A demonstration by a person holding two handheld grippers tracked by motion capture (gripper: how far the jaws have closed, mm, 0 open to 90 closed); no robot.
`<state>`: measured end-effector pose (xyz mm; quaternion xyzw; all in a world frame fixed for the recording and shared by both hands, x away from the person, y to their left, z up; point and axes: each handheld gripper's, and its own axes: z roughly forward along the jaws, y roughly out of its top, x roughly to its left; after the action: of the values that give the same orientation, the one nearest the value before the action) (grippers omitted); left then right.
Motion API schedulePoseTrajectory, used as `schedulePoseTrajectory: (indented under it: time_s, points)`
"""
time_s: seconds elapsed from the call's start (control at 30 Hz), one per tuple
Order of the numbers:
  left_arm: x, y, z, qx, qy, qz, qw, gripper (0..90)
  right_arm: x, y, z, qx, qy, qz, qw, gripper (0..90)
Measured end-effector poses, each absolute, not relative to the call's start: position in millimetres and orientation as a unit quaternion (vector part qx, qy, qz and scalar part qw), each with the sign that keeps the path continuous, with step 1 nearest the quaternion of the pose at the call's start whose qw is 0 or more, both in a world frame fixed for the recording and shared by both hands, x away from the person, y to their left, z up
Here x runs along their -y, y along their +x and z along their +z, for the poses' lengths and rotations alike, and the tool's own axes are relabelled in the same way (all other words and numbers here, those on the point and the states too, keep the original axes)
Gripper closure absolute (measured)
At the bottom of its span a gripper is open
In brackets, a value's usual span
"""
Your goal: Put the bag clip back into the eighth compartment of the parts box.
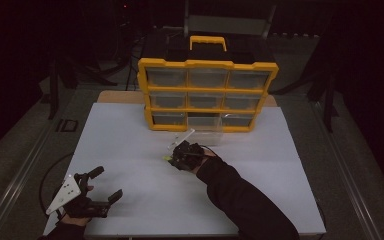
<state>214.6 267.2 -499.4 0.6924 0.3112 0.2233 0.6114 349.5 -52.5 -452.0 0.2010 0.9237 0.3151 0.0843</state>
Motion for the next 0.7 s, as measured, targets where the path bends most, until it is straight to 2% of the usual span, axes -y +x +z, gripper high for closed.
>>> schedulePoseTrajectory:
  time_s: [0.7]
  points:
    - [-267.7, 214.6, -499.5, -0.313, 0.691, 0.224, 0.611, 0.2, 86.6, 358.6, -410.9, -0.913, 0.209, 0.334, 0.108, 78.9]
